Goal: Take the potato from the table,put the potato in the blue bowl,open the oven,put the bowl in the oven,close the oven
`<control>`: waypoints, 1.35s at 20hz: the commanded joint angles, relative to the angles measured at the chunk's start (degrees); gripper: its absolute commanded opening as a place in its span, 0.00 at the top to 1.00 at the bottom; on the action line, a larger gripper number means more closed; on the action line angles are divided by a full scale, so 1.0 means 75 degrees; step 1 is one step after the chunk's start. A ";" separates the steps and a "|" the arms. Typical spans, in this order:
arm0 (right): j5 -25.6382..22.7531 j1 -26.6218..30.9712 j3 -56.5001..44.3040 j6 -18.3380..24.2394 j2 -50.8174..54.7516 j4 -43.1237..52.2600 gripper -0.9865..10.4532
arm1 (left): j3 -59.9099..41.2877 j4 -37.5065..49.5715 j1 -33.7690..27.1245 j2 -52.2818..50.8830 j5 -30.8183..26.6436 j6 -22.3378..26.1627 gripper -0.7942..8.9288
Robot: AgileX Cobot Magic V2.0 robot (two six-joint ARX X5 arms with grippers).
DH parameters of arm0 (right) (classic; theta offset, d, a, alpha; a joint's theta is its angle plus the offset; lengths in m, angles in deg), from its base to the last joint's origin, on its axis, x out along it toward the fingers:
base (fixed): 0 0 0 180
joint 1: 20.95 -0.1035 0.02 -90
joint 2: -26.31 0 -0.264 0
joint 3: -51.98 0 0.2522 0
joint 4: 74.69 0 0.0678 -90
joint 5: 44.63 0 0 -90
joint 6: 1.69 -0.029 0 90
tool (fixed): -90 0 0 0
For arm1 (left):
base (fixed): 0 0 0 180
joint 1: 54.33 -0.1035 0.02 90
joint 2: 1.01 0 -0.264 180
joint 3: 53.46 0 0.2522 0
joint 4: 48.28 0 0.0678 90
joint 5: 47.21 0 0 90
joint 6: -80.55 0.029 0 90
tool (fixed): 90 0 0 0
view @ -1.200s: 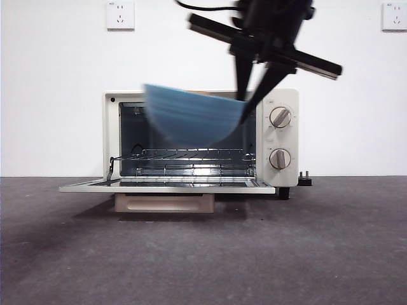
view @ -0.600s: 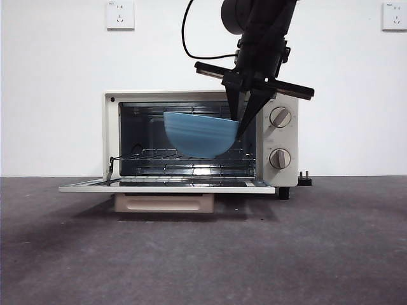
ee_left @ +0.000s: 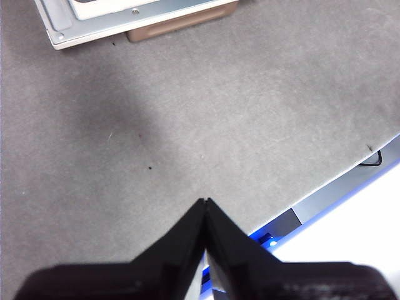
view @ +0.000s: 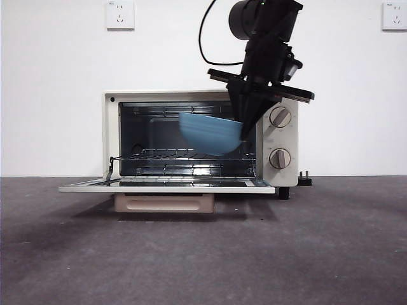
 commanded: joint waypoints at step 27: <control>-0.0356 -0.0047 0.0052 -0.0796 -0.0344 0.0664 0.77 | -0.0058 -0.0032 0.0020 -0.0003 0.0003 0.0017 0.92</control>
